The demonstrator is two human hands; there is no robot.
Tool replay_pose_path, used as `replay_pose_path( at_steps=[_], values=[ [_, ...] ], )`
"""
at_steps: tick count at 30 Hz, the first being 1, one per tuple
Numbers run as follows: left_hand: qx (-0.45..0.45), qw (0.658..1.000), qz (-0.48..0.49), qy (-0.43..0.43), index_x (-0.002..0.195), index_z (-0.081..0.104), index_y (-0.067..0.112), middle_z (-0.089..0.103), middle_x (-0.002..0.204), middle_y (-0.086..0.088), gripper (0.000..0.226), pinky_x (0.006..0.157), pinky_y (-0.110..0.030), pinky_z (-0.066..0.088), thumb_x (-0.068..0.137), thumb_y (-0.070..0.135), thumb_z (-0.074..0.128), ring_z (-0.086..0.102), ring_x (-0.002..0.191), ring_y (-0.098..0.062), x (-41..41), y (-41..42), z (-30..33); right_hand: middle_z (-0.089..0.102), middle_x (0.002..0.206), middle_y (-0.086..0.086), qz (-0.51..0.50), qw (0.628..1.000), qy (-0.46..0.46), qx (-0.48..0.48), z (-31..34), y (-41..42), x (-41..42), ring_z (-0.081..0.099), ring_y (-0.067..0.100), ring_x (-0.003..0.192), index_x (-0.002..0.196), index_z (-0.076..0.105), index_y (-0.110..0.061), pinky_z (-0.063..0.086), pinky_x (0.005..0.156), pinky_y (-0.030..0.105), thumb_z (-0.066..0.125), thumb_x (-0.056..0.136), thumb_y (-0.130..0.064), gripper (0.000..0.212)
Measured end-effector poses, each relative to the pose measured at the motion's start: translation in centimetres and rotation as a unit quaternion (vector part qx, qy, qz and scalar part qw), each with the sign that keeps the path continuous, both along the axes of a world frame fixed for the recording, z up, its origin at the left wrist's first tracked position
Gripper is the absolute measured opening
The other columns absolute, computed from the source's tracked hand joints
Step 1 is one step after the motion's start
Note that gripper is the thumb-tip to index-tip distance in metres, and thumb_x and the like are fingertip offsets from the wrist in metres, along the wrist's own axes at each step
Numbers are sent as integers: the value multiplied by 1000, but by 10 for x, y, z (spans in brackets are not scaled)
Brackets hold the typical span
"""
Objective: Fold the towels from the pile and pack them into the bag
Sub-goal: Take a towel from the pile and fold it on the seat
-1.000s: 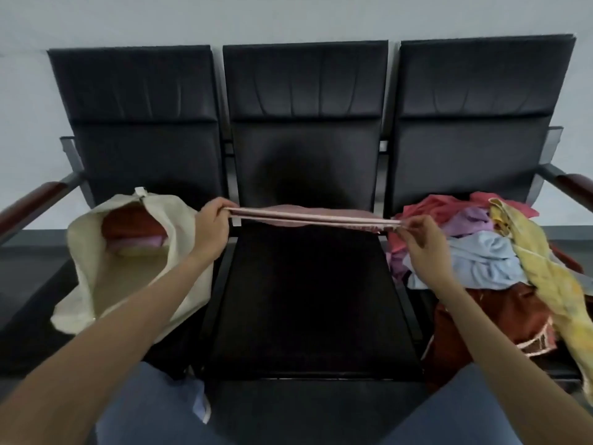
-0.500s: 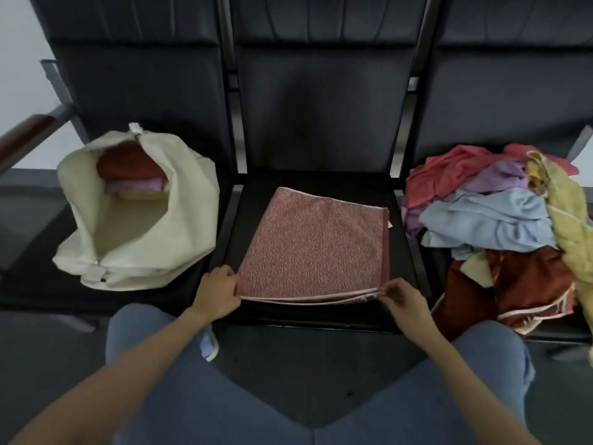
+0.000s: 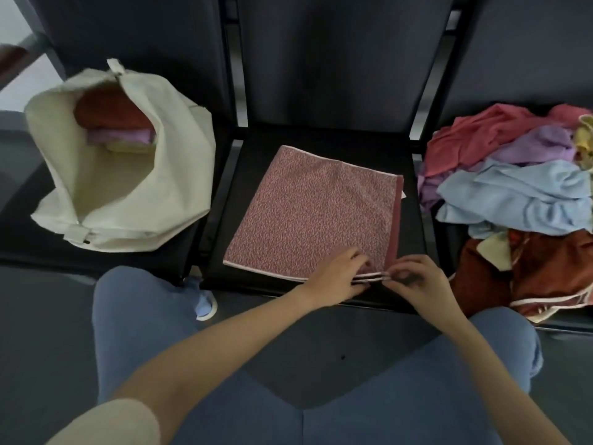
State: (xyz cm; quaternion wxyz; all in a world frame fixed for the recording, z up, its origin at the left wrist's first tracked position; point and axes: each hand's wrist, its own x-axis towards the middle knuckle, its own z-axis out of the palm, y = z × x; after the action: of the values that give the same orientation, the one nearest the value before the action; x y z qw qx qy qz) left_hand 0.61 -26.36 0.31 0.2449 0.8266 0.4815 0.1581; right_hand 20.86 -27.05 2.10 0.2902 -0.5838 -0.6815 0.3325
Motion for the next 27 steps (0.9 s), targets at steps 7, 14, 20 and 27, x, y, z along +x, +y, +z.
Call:
replay_pose_path(
  at_steps=[7, 14, 20, 27],
  values=[
    [3, 998, 23, -57, 104, 57, 10, 57, 98, 1, 20, 67, -29, 48, 98, 28, 53, 53, 79, -10, 10, 7, 7, 66, 97, 8, -154, 971, 135, -121, -3, 46, 7, 65, 16, 86, 102, 63, -9, 55, 64, 17, 72, 82, -28, 29],
    [-43, 994, 36, -92, 84, 55, 8, 54, 76, 3, 21, 58, -28, 41, 96, 26, 55, 50, 64, -12, 2, 6, 34, 62, 80, 7, -275, 900, 236, -243, -24, 147, -15, 62, 21, 71, 87, 57, -11, 54, 53, 29, 65, 87, -36, 26],
    [-196, 965, 45, -168, 68, 55, 21, 51, 62, 14, 23, 56, -14, 36, 88, 17, 67, 47, 56, -2, -6, 1, 50, 57, 73, 10, -320, 902, 194, -213, -22, 175, -10, 52, 16, 57, 65, 53, -10, 45, 51, 29, 74, 77, -10, 24],
    [-362, 890, 72, -269, 79, 66, 0, 68, 85, -15, 11, 78, -29, 52, 85, 8, 70, 66, 79, -19, -12, -4, 65, 41, 59, 0, -328, 923, 174, -104, 14, 177, -1, 37, 8, 51, 61, 48, -17, 31, 45, 23, 66, 76, -16, 24]
  ],
)
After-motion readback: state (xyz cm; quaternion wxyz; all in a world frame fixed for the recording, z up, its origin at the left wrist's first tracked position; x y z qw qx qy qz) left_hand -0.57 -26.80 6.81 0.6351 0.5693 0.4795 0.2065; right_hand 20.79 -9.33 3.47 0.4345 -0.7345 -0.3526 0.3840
